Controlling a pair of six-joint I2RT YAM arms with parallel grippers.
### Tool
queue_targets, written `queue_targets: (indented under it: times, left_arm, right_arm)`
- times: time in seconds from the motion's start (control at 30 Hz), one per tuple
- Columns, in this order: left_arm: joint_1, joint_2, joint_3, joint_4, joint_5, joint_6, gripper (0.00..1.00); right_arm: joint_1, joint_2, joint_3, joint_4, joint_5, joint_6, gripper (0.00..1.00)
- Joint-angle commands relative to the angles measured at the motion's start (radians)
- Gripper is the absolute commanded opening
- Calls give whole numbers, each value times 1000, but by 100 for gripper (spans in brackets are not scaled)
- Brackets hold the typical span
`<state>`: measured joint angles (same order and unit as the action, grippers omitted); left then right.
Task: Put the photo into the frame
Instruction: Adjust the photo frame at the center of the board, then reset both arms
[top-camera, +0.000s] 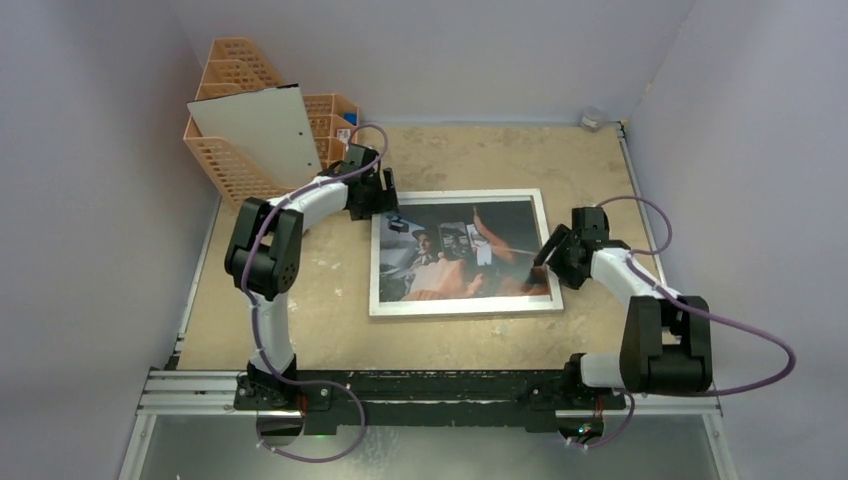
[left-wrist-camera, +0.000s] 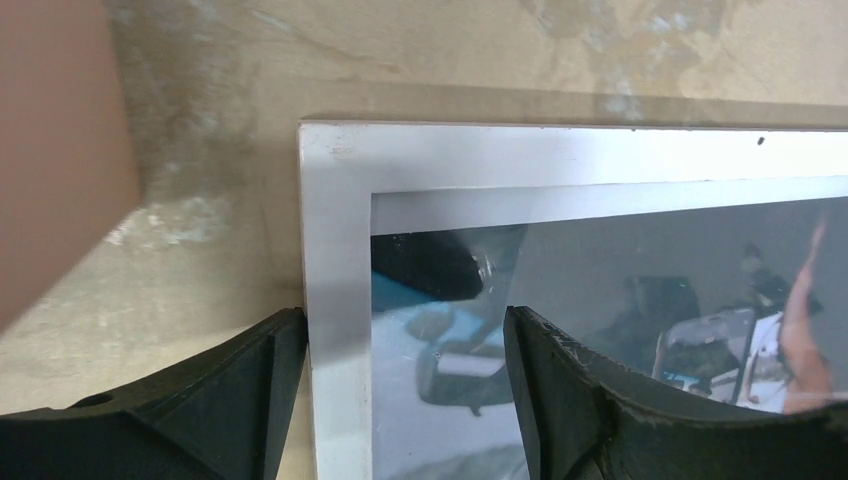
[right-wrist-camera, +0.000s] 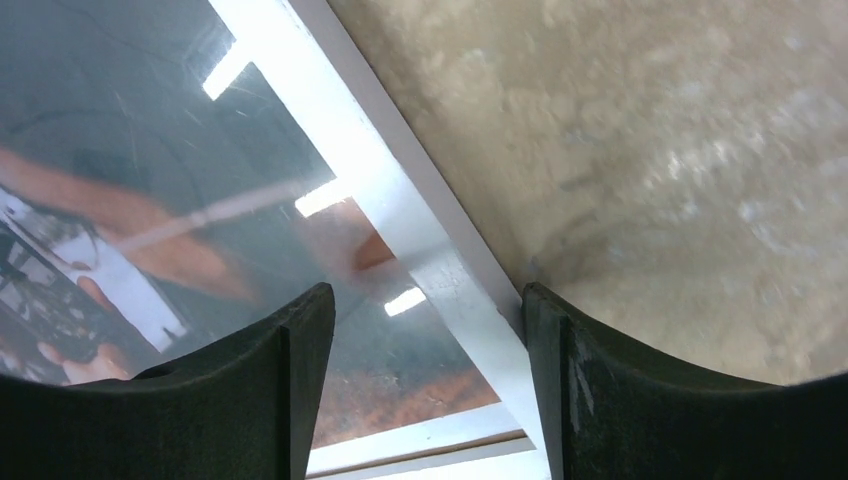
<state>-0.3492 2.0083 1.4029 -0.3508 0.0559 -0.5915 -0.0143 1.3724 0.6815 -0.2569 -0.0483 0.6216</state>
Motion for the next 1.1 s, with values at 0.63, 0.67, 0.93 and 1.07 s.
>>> queue_targets:
  times: [0.63,0.67,0.93,1.07]
  left_arm:
    - [-45,-627,-177,-187,-116,-57,74]
    - [-45,-670,-178,-211,-139,-52,74]
    - [-45,-966,-95,-454,-332,-29,75]
    - [-45,-1041,-8,-575,-358,-26,76]
  right_arm:
    - [35,-460,342,-307,246,35,74]
    - [34,-472,357,-320,249,23,75]
    - [35,-520,526,-466,274,-16,76]
    - [35,-567,575,-492,343,-14,86]
